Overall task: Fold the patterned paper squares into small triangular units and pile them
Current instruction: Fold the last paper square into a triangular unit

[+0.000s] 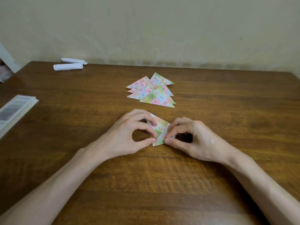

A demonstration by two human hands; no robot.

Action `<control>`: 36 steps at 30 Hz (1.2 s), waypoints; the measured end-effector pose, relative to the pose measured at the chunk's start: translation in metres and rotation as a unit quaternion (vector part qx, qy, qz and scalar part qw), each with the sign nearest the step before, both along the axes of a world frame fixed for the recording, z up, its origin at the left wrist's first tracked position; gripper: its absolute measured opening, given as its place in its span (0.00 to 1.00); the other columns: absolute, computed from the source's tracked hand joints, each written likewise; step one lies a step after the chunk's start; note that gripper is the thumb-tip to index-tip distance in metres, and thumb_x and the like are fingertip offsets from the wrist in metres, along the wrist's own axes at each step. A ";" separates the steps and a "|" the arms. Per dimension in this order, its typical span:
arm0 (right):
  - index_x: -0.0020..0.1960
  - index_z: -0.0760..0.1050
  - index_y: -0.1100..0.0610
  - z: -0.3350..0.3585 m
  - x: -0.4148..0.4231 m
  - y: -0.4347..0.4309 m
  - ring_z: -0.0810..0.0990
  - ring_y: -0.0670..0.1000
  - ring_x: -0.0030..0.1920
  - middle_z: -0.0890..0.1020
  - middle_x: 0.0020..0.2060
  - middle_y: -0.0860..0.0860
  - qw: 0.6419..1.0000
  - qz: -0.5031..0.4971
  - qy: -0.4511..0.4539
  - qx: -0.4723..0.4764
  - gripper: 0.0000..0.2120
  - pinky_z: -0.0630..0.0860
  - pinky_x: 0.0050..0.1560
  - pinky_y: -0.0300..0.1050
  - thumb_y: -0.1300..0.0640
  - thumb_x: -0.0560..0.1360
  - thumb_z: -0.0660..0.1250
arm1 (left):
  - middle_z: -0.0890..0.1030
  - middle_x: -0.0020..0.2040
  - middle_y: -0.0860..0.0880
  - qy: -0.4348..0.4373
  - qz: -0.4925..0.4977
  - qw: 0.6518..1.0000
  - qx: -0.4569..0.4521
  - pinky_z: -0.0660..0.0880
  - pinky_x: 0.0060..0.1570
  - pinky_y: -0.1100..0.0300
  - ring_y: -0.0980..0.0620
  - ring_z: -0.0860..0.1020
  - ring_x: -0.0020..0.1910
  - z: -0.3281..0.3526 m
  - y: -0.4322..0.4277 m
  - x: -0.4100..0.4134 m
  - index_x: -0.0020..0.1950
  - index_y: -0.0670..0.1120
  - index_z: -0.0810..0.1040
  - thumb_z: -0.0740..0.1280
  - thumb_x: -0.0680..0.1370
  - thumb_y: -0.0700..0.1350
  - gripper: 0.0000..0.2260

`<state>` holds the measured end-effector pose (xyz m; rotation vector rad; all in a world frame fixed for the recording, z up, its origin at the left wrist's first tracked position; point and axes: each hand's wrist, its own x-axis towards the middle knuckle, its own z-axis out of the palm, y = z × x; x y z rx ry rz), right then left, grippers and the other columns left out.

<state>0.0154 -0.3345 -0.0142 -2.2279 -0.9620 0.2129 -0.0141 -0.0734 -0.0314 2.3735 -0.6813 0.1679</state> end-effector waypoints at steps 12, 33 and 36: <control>0.48 0.84 0.45 -0.010 -0.005 0.013 0.81 0.47 0.48 0.83 0.42 0.43 0.996 -0.077 -0.002 0.037 0.03 0.76 0.51 0.41 0.51 0.75 0.76 | 0.82 0.54 0.62 0.010 -0.001 1.000 -0.011 0.69 0.66 0.51 0.57 0.78 0.62 0.002 -0.001 -0.002 0.48 0.58 0.86 0.74 0.77 0.55 0.04; 0.51 0.82 0.45 -0.009 -0.005 0.014 0.80 0.47 0.45 0.81 0.40 0.43 0.994 -0.103 0.017 0.042 0.08 0.74 0.49 0.37 0.52 0.74 0.78 | 0.82 0.52 0.61 0.042 0.018 0.998 -0.032 0.70 0.66 0.44 0.56 0.77 0.61 -0.001 -0.005 0.002 0.50 0.60 0.81 0.74 0.71 0.63 0.13; 0.52 0.81 0.45 -0.009 -0.005 0.015 0.80 0.47 0.44 0.80 0.40 0.44 0.993 -0.105 0.029 0.044 0.09 0.75 0.48 0.38 0.51 0.74 0.78 | 0.81 0.52 0.62 0.047 0.023 0.998 -0.026 0.70 0.67 0.45 0.57 0.77 0.60 0.000 -0.005 0.002 0.51 0.60 0.80 0.75 0.70 0.63 0.14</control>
